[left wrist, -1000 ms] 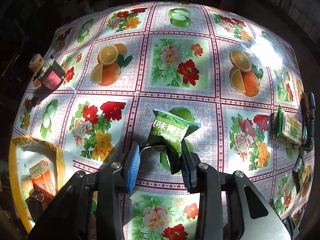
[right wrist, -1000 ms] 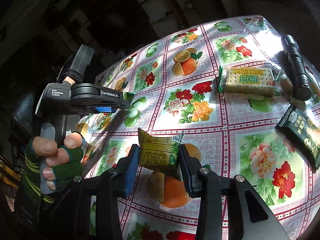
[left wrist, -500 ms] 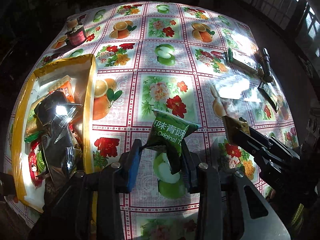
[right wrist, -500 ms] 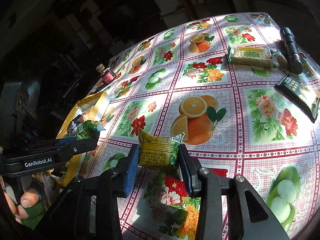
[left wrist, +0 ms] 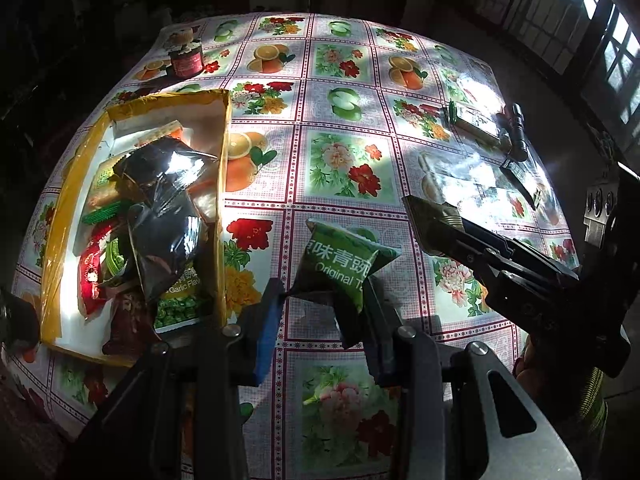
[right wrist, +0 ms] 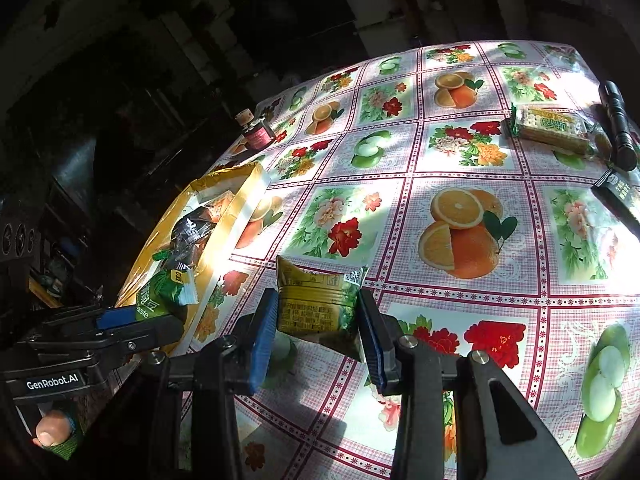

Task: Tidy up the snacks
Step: 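Carry the green bag and yellow packet into the tray and open both tools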

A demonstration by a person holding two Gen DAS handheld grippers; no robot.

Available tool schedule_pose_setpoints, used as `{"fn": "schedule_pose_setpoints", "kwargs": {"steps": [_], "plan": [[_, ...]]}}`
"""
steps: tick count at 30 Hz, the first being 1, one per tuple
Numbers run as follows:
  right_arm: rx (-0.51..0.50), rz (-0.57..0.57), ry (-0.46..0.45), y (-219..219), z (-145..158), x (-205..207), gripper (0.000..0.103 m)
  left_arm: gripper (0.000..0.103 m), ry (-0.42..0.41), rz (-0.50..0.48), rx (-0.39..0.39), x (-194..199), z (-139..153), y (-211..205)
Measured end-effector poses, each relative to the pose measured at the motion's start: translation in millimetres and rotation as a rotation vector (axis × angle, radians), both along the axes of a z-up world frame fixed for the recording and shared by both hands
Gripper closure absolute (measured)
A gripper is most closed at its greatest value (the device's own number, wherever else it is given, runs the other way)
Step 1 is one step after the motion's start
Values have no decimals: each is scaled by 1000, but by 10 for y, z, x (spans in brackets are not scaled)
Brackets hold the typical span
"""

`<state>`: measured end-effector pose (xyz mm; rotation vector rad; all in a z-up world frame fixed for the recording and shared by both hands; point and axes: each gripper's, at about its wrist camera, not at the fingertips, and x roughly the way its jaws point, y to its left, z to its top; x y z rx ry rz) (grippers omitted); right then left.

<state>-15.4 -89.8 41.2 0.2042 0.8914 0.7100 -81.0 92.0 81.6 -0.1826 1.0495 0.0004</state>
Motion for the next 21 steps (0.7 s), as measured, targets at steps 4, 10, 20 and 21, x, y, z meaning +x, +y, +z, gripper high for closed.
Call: {"fn": "schedule_pose_setpoints", "kwargs": {"steps": [4, 10, 20, 21], "plan": [[-3, 6, -3, 63, 15, -36, 64, 65, -14, 6, 1, -57, 36, 36], [-11, 29, -28, 143, 105, -146, 64, 65, -16, 21, -14, -161, 10, 108], [-21, 60, -31, 303, 123, -205, 64, 65, -9, 46, -18, -251, -40, 236], [-21, 65, -33, 321, 127, -211, 64, 65, -10, 50, -16, -255, -35, 248]]}}
